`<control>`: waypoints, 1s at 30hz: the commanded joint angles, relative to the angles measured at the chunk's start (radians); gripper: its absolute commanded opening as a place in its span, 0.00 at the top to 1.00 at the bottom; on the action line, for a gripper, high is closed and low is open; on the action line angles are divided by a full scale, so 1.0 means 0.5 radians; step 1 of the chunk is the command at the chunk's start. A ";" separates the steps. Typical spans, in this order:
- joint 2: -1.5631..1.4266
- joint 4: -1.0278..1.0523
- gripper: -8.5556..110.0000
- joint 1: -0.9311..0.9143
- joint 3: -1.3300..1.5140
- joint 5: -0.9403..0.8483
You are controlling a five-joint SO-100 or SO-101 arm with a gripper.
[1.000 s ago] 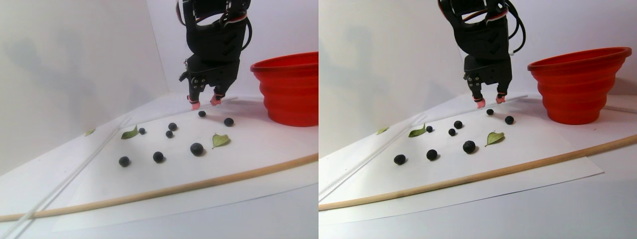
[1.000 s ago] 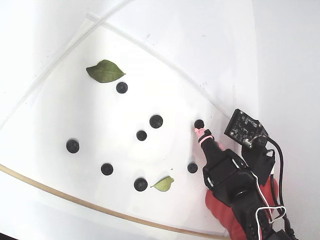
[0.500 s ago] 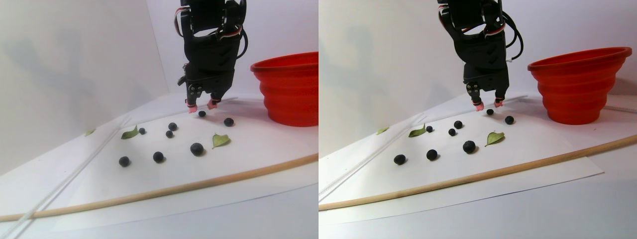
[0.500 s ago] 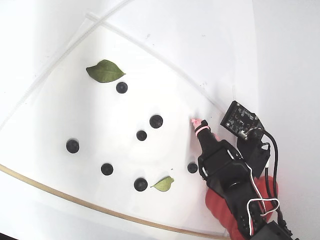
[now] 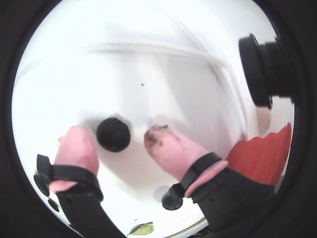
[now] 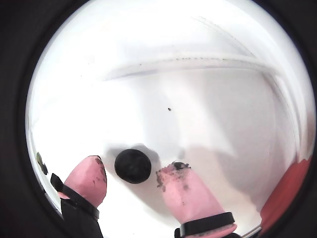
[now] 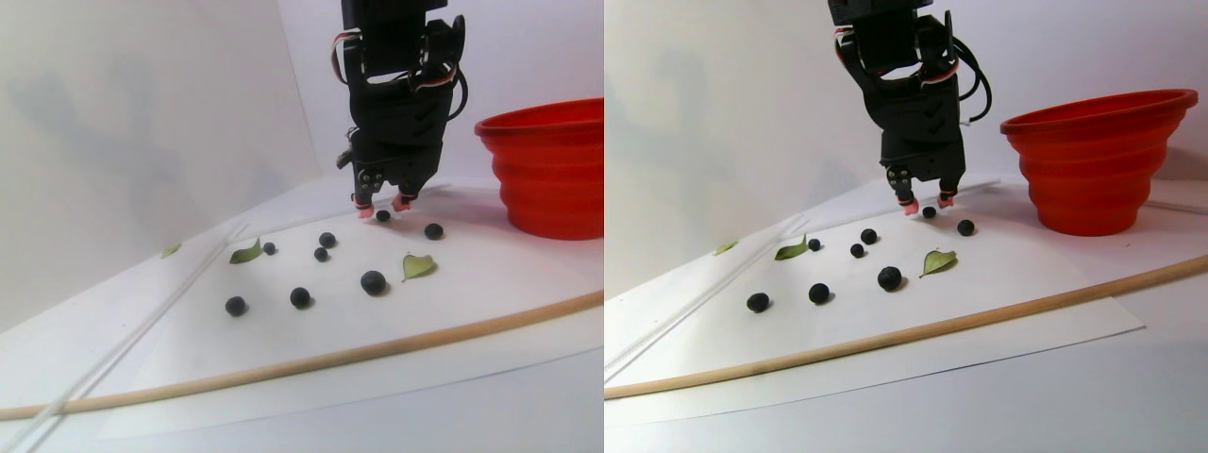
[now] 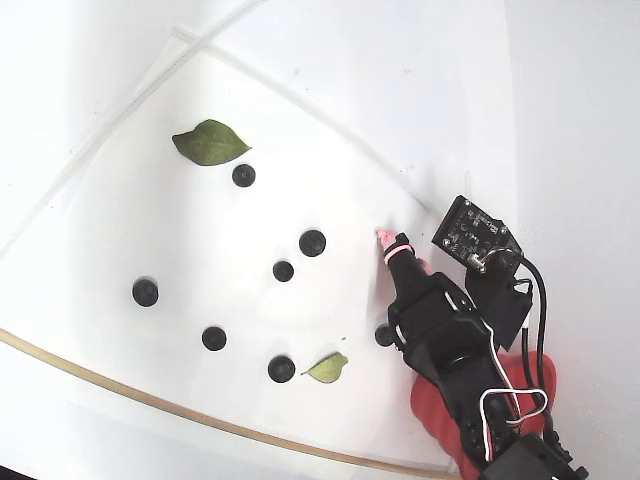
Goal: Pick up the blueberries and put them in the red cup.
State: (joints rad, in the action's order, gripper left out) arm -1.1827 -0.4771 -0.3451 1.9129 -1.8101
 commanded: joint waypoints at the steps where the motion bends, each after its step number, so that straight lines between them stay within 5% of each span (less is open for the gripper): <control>1: -0.040 -0.049 0.75 0.040 -0.104 -0.003; 30: 0.098 -0.147 0.80 0.034 -0.169 0.006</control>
State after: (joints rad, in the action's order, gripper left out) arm -1.1198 -0.5231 -0.3451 1.8730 -1.8086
